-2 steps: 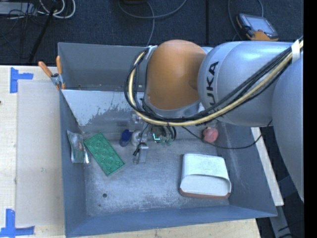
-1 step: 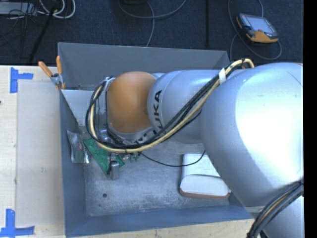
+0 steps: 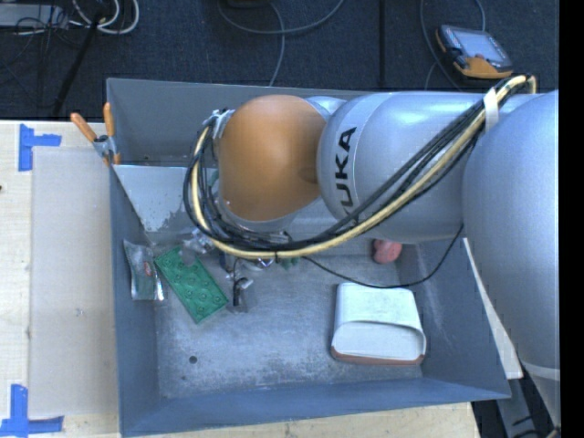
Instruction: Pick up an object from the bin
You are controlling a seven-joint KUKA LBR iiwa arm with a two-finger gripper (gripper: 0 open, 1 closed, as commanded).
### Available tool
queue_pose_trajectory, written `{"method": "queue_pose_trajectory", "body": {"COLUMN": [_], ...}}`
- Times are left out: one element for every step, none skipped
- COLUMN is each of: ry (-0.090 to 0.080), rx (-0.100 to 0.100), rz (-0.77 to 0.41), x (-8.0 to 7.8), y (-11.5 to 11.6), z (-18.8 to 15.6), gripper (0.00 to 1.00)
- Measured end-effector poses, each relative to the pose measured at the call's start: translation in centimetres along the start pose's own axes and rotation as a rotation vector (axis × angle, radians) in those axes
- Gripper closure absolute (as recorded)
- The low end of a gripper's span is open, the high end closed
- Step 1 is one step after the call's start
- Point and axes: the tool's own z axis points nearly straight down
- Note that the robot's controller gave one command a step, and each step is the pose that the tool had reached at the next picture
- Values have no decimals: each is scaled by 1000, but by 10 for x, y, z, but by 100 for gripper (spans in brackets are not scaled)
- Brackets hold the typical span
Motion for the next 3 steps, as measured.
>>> {"method": "queue_pose_trajectory", "body": {"ry": [14,10,12], "rx": [-6,-7,-8], "rz": [53,123,123], "x": [-3,-20,-20], "y": [10,-27,-27], "z": [78,90,88], "gripper": [0,0,100]}}
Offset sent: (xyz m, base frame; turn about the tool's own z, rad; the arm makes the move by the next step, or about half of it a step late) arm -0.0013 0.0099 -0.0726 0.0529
